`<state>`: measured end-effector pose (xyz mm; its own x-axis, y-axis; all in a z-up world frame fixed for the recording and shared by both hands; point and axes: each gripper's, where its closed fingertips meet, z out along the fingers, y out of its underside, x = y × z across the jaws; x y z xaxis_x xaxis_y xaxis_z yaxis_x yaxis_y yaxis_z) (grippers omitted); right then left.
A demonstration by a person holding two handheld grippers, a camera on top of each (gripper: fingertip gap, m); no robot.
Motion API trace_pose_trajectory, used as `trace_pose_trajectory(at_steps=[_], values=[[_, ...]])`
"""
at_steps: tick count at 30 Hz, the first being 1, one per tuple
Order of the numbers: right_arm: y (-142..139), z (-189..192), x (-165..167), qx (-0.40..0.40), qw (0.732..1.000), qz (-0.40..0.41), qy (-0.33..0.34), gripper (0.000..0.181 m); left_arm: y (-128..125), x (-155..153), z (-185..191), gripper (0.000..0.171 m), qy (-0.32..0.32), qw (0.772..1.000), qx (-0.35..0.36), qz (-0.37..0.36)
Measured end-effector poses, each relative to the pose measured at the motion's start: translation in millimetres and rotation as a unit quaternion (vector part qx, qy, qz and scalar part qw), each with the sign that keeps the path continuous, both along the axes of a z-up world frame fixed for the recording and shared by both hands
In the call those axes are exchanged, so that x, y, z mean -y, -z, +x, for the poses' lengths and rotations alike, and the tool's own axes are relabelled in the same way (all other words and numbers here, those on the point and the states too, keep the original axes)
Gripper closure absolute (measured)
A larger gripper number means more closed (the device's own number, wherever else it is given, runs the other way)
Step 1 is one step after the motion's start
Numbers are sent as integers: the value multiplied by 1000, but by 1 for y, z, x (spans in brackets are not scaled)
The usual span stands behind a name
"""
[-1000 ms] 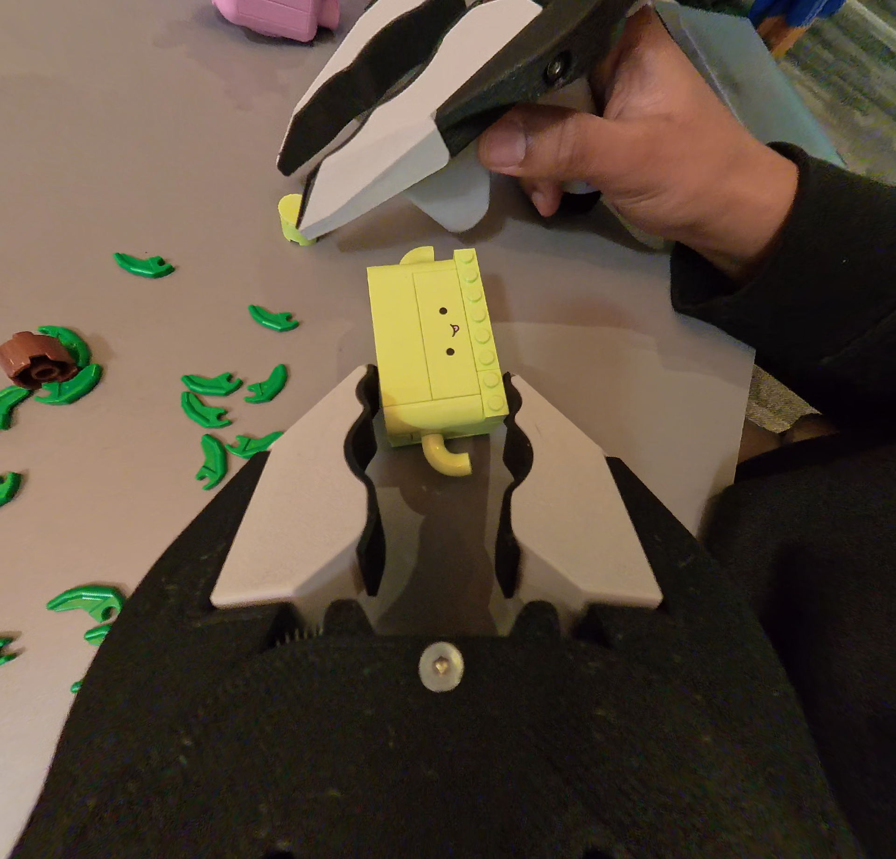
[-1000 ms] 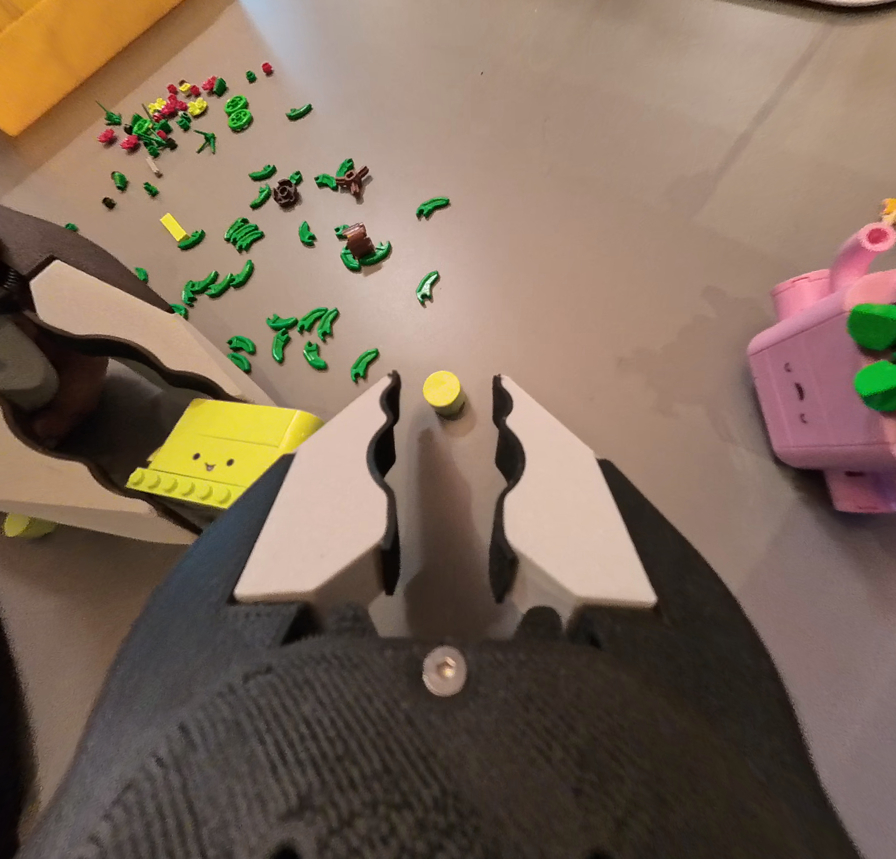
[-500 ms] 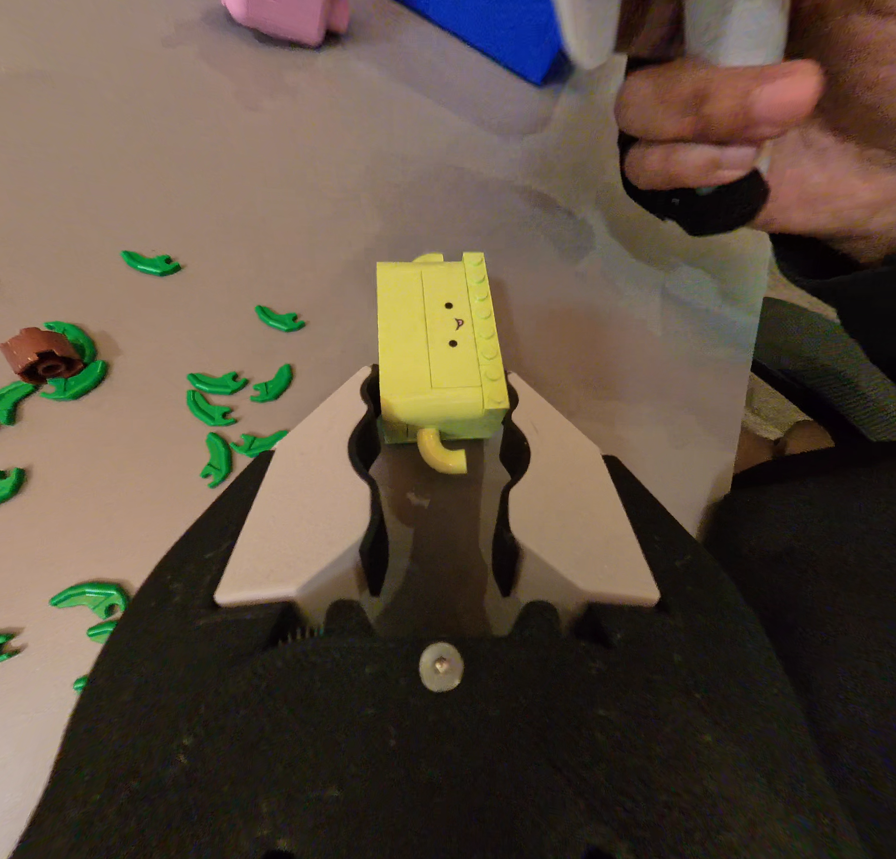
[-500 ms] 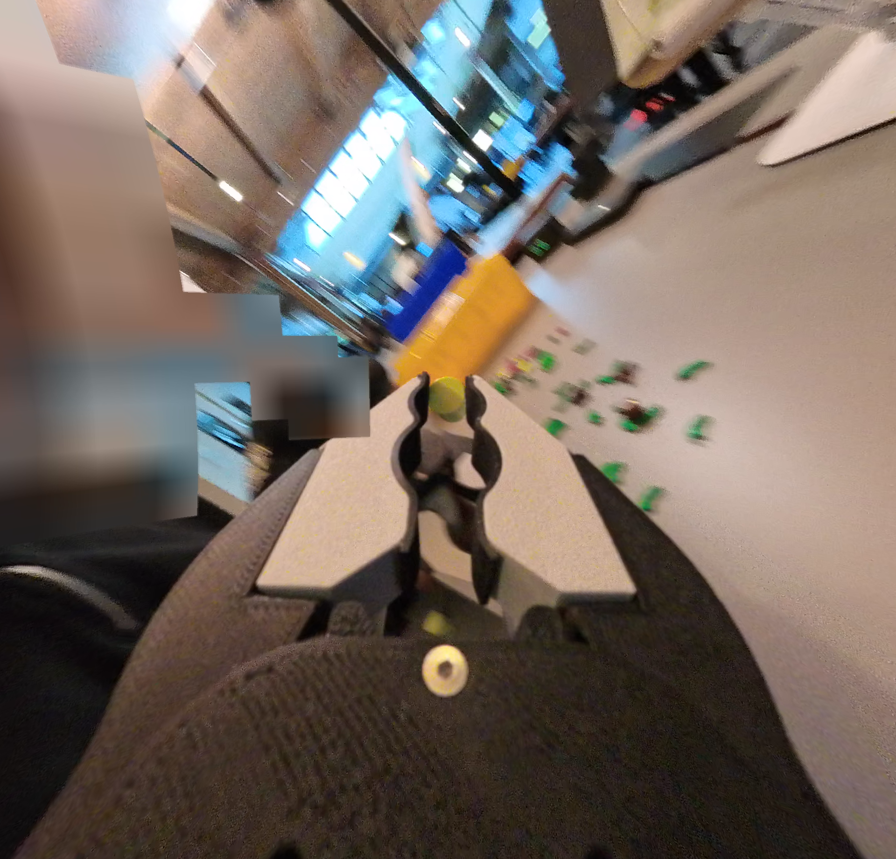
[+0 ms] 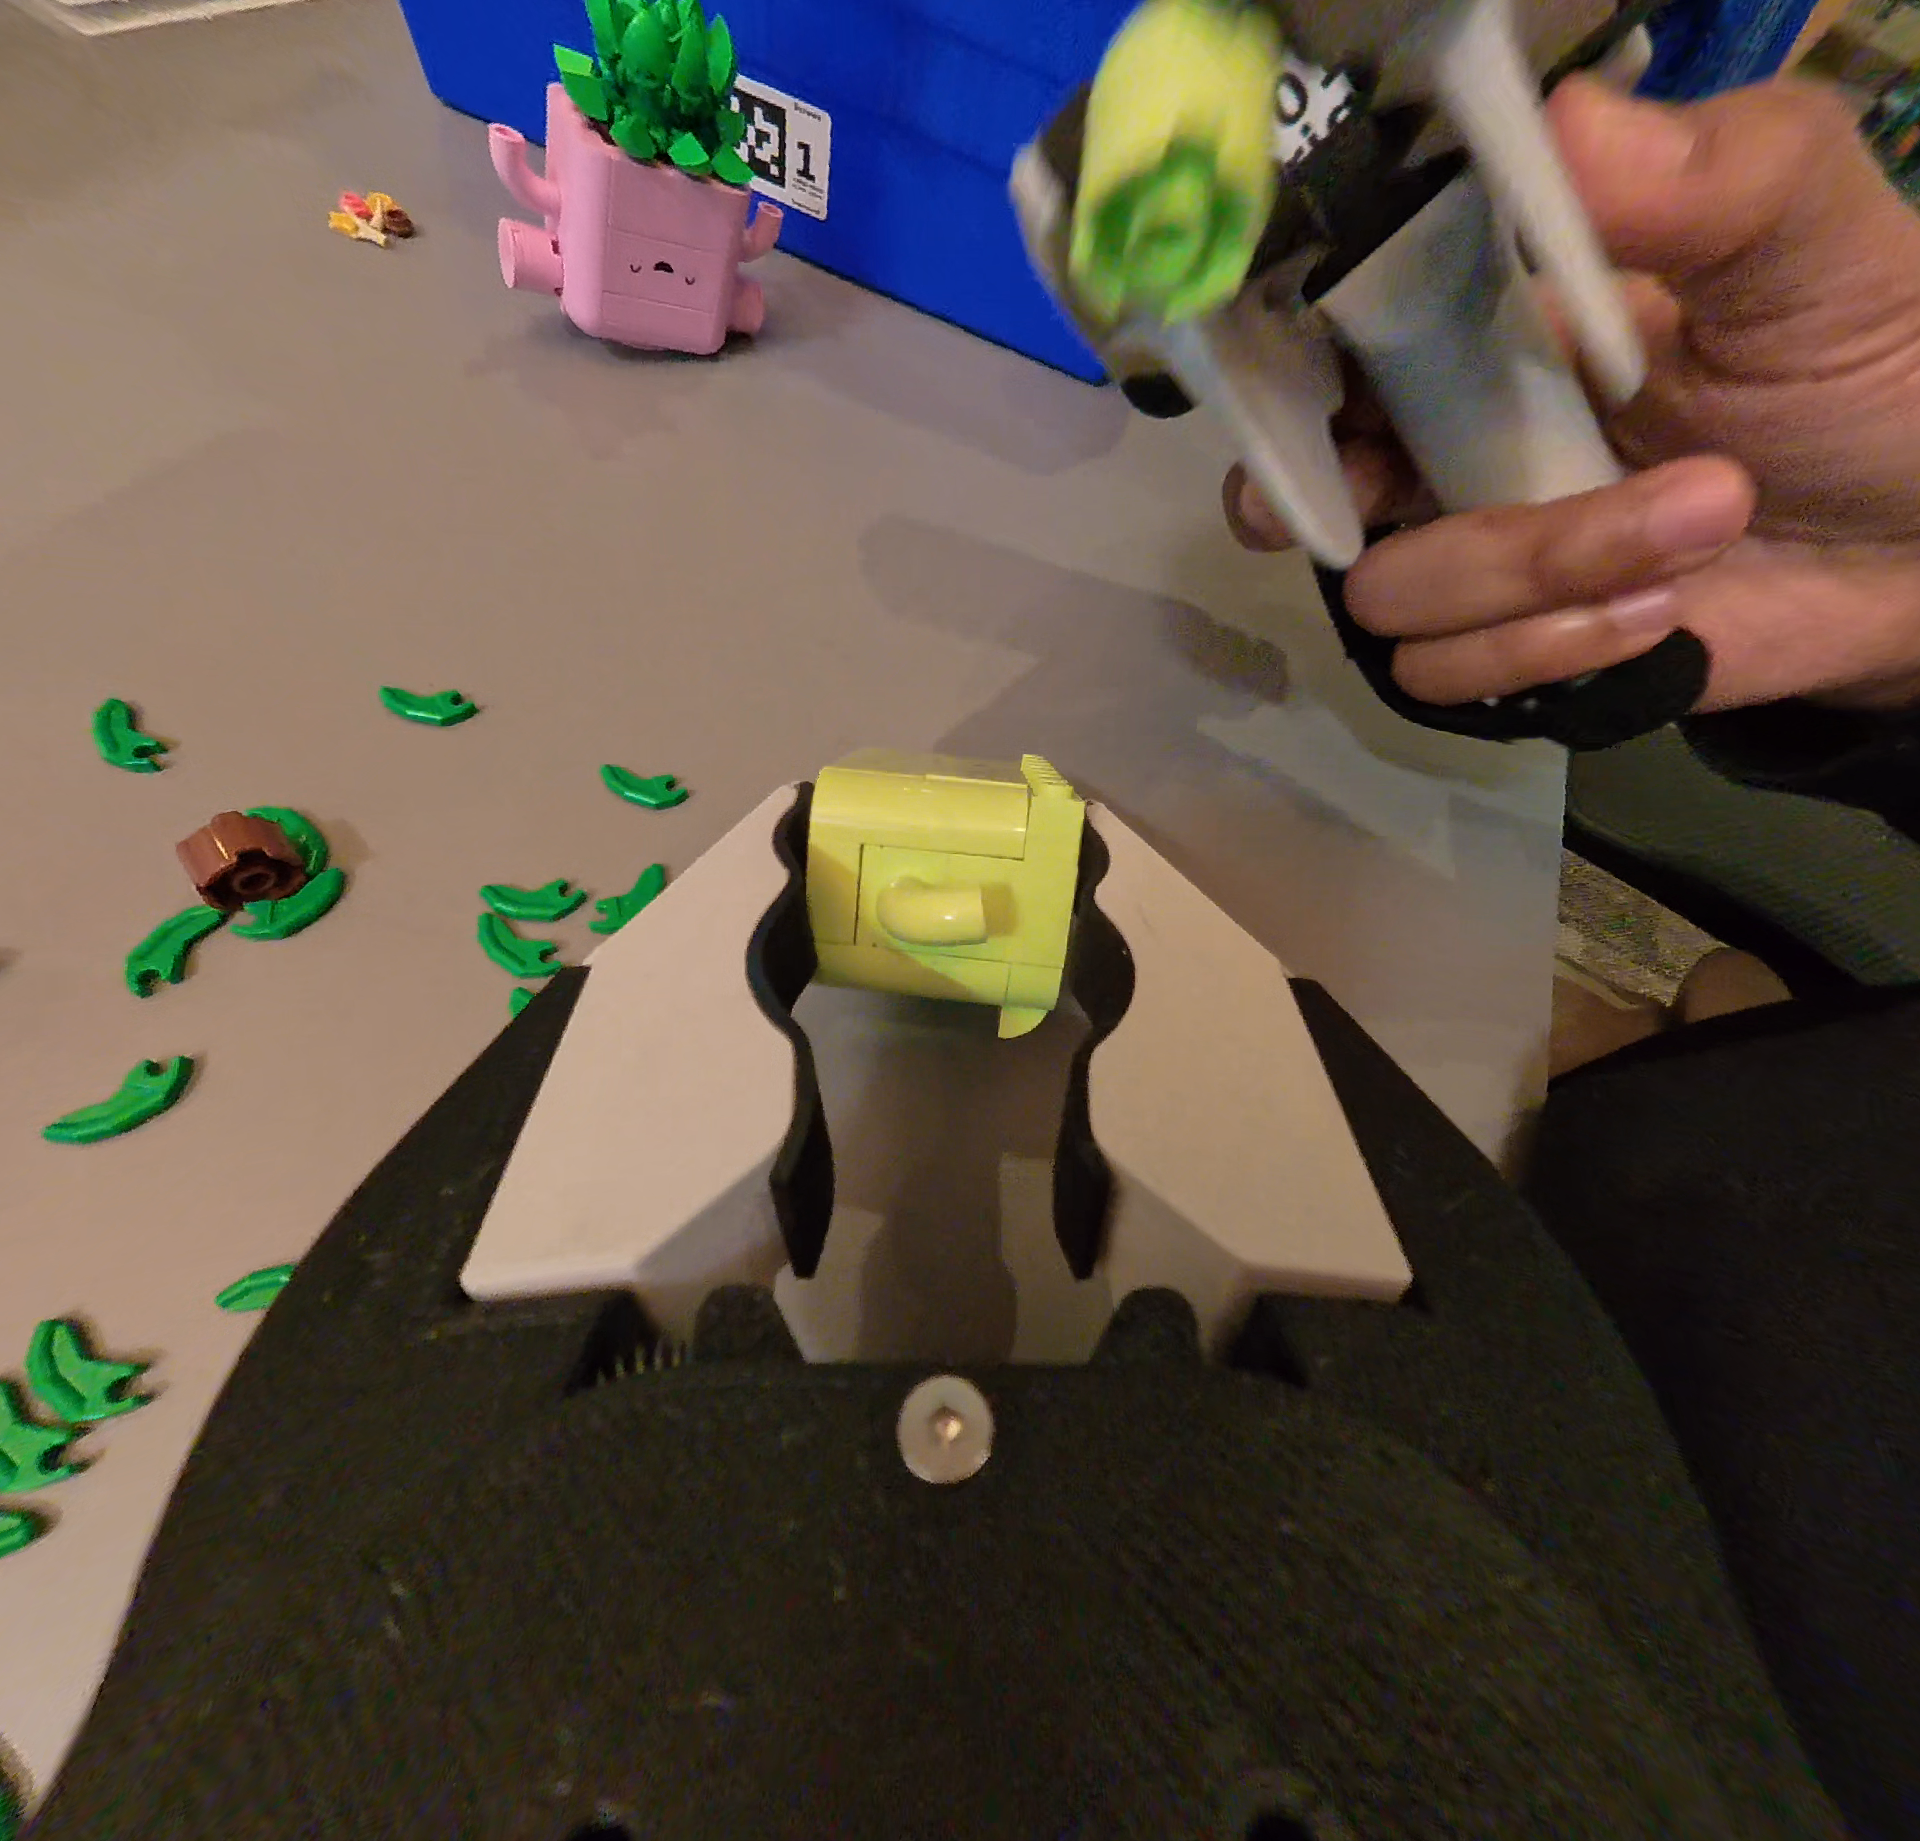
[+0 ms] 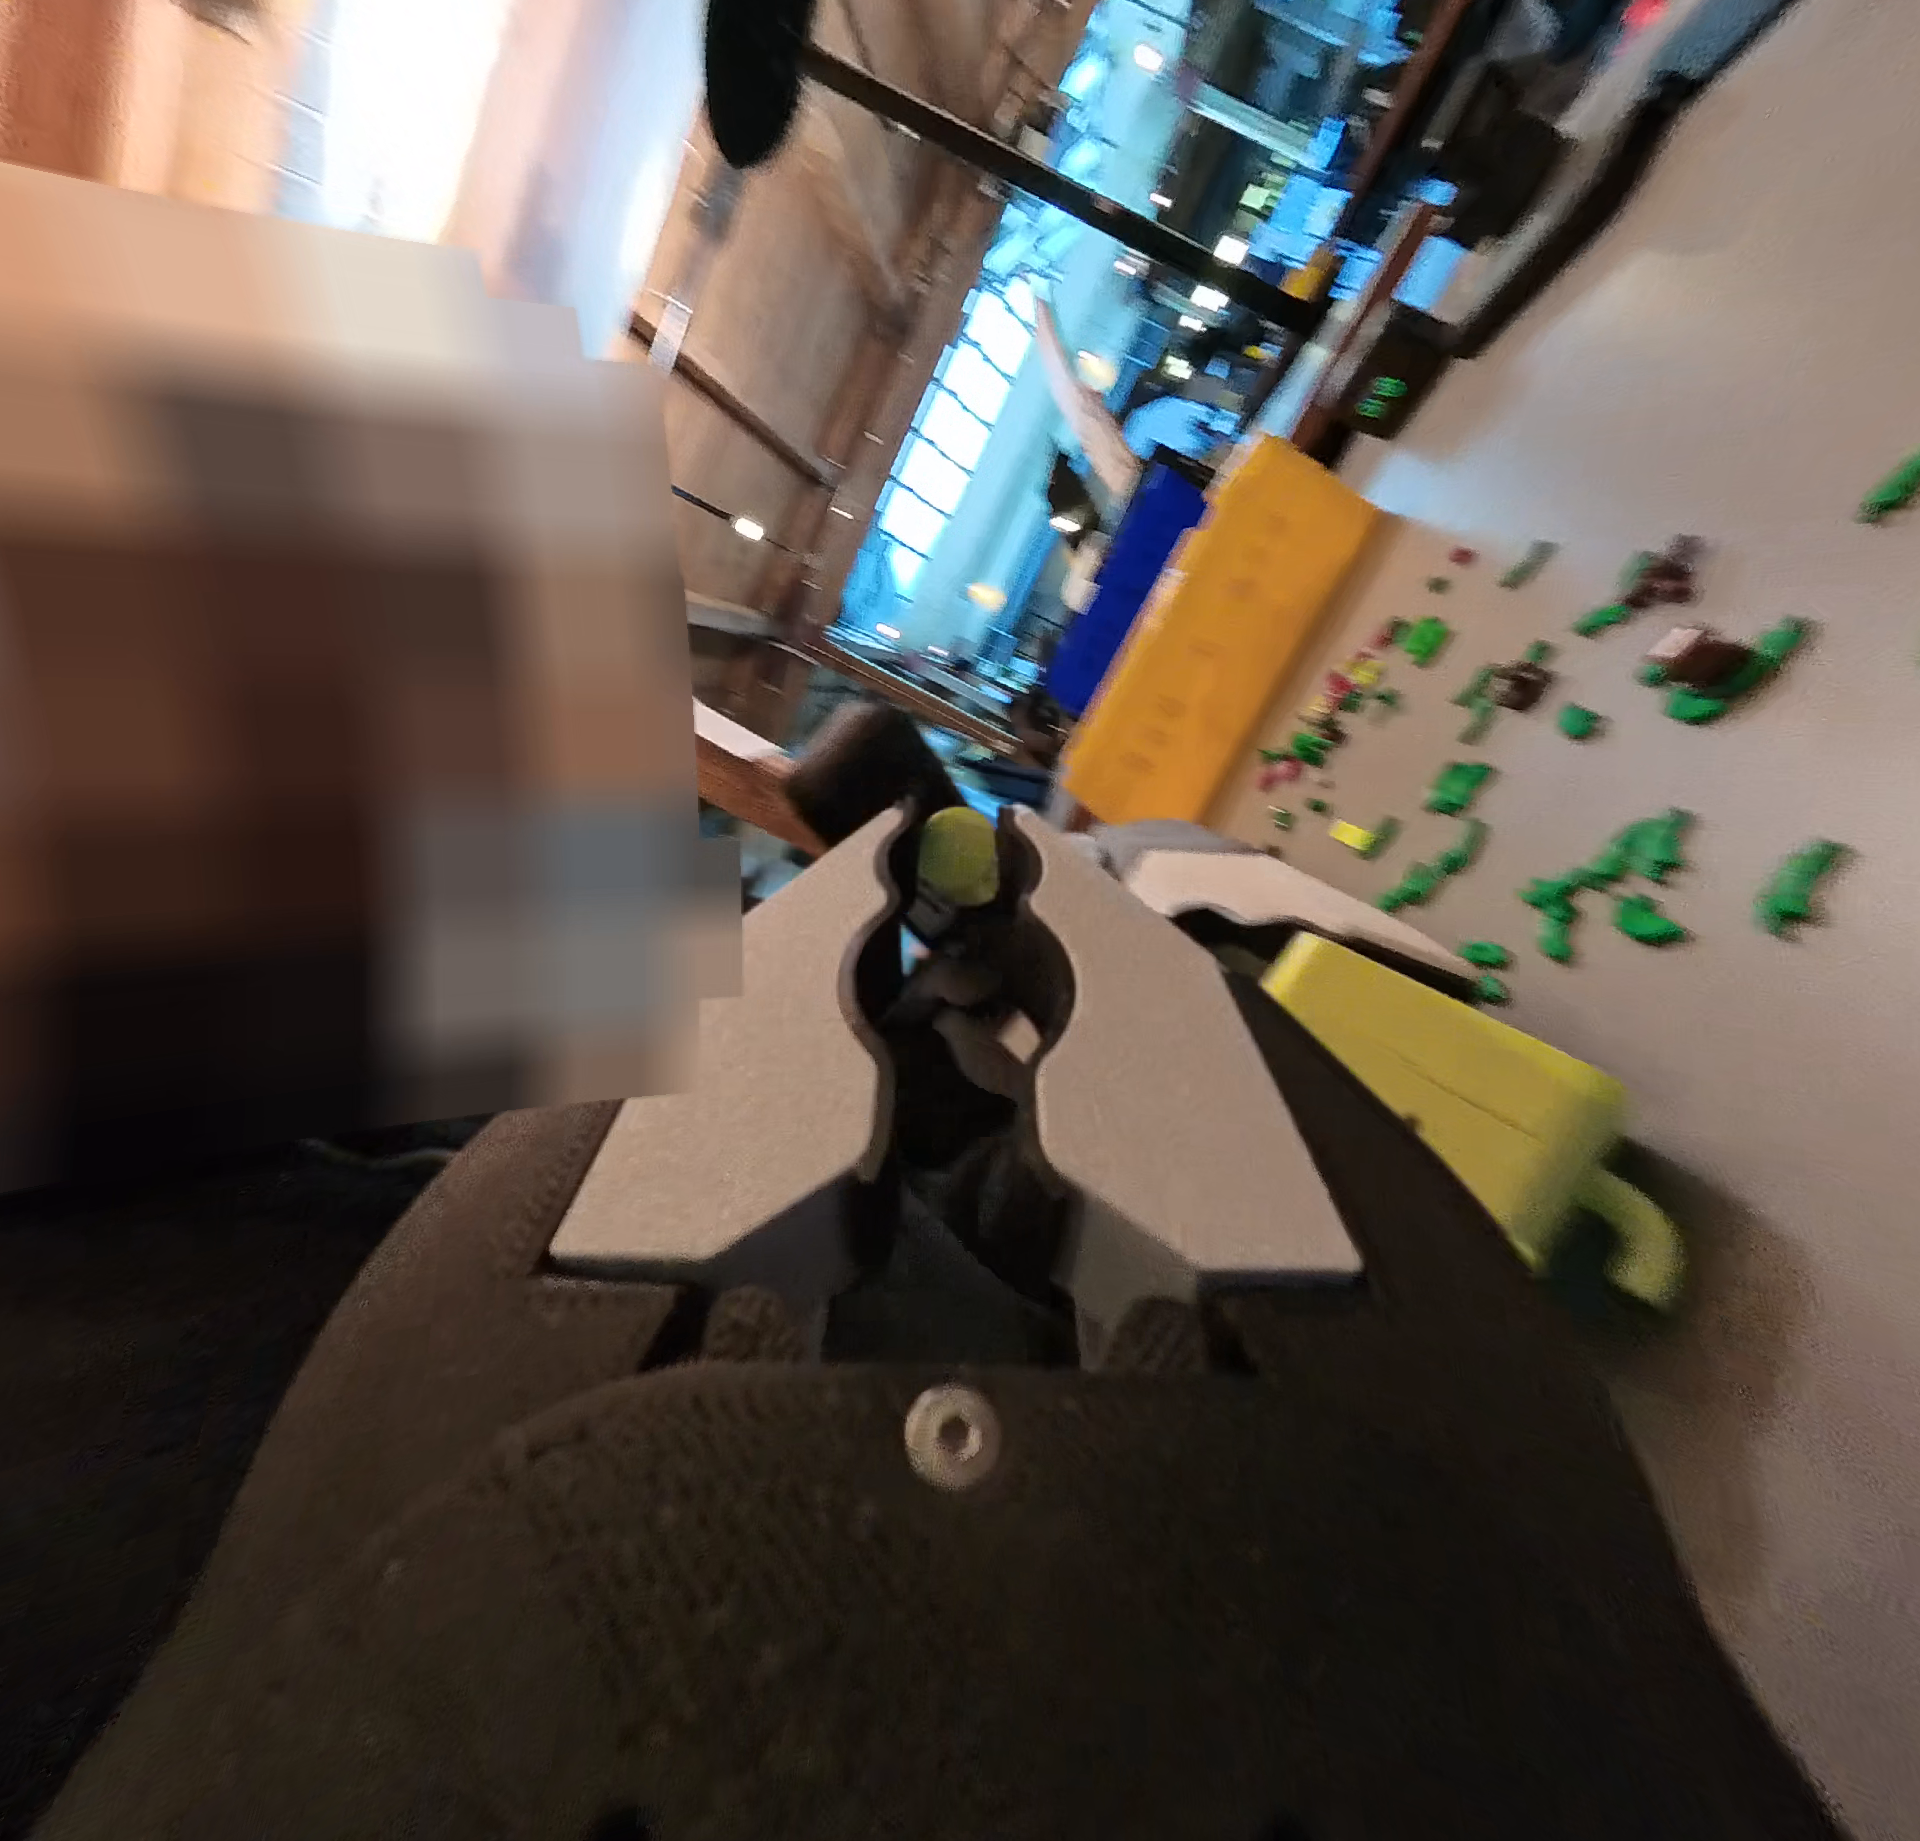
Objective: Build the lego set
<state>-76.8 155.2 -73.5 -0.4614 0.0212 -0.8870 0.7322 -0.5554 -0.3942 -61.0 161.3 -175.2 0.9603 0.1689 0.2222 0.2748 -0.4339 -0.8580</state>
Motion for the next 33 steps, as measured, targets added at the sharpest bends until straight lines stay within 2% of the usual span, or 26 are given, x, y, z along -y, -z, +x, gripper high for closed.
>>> trace_pose_trajectory(at_steps=[1,6,9,18,33], values=[[10,-1,1,2,999,45,7,168,0,0,0,126,0,1000,3,1],[46,4,8,-18,968,250,7,168,0,0,0,126,2,1000,13,3],[58,7,10,-30,951,308,-1,168,0,0,-1,126,2,1000,19,6],[62,13,10,3,977,212,-22,168,1,0,-1,126,1,1000,15,2],[64,11,12,-24,968,251,-18,168,2,0,0,127,0,1000,2,-4]])
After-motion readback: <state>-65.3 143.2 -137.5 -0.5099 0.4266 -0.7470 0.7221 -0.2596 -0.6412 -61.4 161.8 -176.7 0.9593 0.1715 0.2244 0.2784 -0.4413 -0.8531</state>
